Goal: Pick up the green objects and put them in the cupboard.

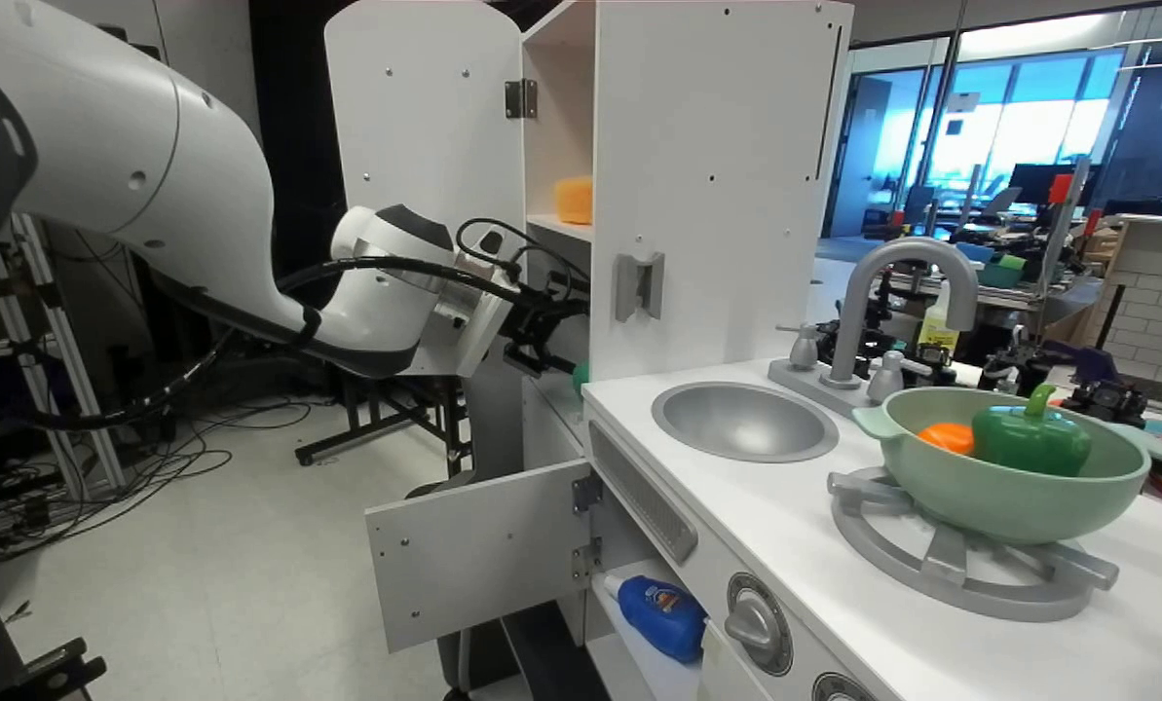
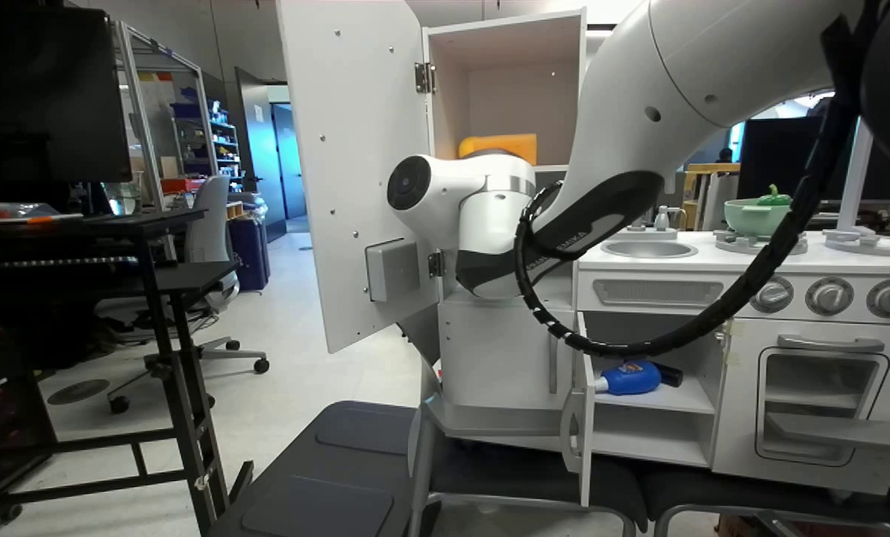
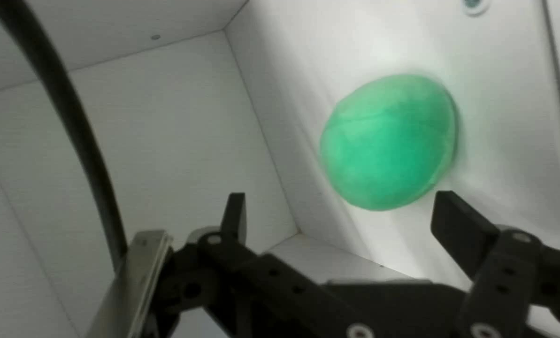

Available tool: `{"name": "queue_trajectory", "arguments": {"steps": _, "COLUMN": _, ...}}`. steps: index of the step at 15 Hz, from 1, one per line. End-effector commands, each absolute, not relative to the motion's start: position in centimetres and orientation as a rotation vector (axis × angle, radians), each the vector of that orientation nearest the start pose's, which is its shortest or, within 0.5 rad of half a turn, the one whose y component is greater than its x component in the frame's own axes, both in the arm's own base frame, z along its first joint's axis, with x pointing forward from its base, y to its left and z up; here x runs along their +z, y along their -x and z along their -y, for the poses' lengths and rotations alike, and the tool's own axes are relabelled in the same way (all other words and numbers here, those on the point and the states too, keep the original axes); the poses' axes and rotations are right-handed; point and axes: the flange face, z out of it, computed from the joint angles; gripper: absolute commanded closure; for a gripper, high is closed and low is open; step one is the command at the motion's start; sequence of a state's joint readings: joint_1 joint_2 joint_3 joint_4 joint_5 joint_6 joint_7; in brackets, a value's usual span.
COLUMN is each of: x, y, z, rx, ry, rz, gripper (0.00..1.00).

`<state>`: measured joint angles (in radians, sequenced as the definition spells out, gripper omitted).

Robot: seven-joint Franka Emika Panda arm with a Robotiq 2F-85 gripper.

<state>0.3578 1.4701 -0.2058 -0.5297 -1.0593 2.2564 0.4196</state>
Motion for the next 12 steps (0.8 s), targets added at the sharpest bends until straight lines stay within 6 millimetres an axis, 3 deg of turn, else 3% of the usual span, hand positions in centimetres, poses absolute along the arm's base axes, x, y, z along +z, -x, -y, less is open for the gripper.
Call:
{"name": "queue_trajectory", "arguments": {"steps": 1, "x": 14.7, "y": -79.5, "z": -23.5, "rx": 0.593, "ry": -2.117, "rz": -0.736, "gripper": 0.0}}
{"name": "queue_trajectory", "arguments": {"steps": 5, "x": 16.3, "y": -79.0, "z": -25.6, "rx": 0.526, "ry": -2.22, "rz": -0.88, "gripper": 0.0}}
{"name": "queue_trajectory", "arguments": {"steps": 7, "x": 18.6, "y": -79.1, "z": -26.2, "rx": 0.486, "ry": -2.279, "rz": -0.984, "gripper": 0.0}}
{"name": "queue_trajectory", "arguments": {"steps": 9, "x": 22.2, "y": -79.5, "z": -25.9, "rx": 0.451, "ry": -2.345, "rz": -1.08, "gripper": 0.0}}
{"name": "queue_trajectory", "arguments": {"steps": 12, "x": 28.1, "y": -80.0, "z": -23.1, "rx": 0.351, "ry": -2.451, "rz": -1.15, "gripper": 0.0}}
